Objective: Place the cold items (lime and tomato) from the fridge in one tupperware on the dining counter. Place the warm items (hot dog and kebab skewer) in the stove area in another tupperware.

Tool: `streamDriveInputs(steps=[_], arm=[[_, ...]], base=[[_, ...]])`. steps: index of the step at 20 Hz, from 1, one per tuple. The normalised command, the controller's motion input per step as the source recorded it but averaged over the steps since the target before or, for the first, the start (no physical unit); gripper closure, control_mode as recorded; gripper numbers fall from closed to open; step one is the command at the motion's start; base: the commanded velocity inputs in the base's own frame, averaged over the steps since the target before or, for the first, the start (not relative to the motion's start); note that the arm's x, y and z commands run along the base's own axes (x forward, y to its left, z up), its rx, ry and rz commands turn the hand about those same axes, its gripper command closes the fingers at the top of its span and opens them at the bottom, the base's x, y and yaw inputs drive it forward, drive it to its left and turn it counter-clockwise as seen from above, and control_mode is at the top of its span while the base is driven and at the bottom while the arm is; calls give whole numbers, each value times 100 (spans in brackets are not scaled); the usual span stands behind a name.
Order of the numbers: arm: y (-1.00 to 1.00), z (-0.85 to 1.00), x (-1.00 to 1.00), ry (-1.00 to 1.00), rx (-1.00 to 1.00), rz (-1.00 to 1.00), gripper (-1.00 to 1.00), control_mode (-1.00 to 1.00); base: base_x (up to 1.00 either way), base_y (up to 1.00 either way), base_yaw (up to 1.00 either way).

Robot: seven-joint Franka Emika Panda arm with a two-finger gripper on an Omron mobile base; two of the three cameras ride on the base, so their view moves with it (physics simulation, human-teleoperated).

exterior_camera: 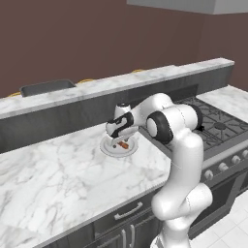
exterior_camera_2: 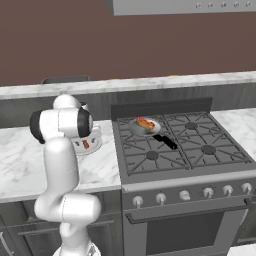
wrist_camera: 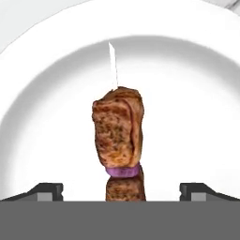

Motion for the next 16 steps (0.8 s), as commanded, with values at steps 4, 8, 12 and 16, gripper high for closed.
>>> streamDriveInputs(steps=[4,8,12,16], arm=[[3,-45,24,0,0,0,100,-100],[3,-76,1,5,0,0,100,-100],[2,-60,-3,2,0,0,100,-100],[28,-50,-12,5,0,0,100,-100]], base=[[0,0,0],[0,0,0],[0,0,0],[0,0,0]])
